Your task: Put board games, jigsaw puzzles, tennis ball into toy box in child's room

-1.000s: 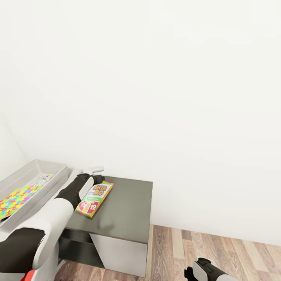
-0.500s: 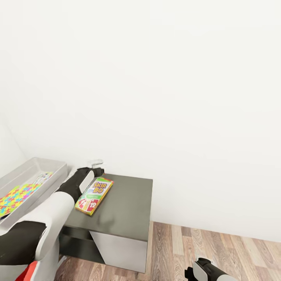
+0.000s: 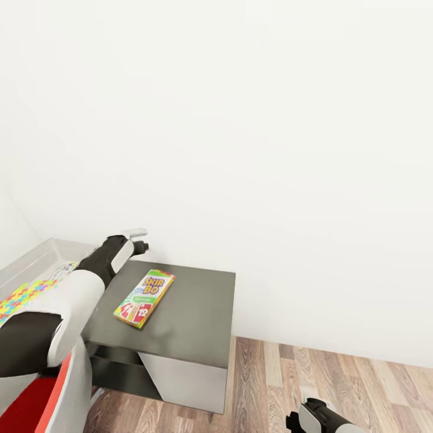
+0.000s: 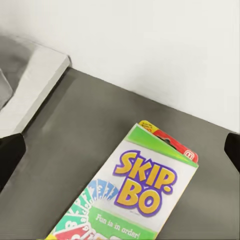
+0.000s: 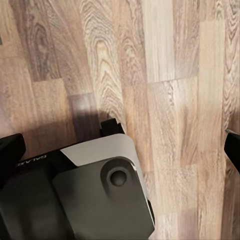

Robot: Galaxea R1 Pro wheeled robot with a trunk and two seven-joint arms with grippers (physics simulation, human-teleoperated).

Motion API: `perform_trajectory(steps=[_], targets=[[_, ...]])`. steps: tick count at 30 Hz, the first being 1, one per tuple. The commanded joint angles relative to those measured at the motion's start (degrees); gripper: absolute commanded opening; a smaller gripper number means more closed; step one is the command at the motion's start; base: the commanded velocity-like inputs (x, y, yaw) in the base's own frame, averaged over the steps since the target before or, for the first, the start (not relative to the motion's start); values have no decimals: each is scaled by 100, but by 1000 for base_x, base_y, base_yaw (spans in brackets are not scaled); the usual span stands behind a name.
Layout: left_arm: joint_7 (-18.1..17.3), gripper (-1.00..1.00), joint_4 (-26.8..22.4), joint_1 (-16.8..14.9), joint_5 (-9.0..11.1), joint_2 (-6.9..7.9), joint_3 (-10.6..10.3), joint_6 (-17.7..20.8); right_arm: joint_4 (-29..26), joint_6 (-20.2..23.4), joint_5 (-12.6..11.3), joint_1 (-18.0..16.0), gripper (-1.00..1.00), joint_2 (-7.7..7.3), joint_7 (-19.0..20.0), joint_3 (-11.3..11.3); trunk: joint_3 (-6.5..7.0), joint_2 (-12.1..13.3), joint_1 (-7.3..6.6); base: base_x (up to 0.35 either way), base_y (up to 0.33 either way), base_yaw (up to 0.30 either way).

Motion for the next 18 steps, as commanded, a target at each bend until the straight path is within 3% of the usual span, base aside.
perform_trajectory(steps=[1, 6, 11, 13, 18], targets=[[36, 100, 28, -67, 70, 40, -47, 65, -15, 33, -40, 2, 100, -5, -26, 24, -22, -12, 3, 0, 0, 0], [-42, 100, 279, -482, 63, 168, -62, 489, -15, 20, -40, 44, 100, -53, -20, 24, -69, -12, 3, 0, 0, 0], [-396, 100, 337, -734, 38, 215, -74, 945, -15, 11, -40, 56, 100, -63, -18, 24, -117, -12, 3, 0, 0, 0], [-604, 100, 344, -803, -52, 220, -78, 1095, -15, 6, -40, 59, 100, -64, -18, 24, -135, -12, 3, 0, 0, 0], [-1084, 100, 349, -899, -588, 213, -71, 1308, -15, -10, -33, 61, 100, -66, -17, 24, -183, -12, 3, 0, 0, 0]])
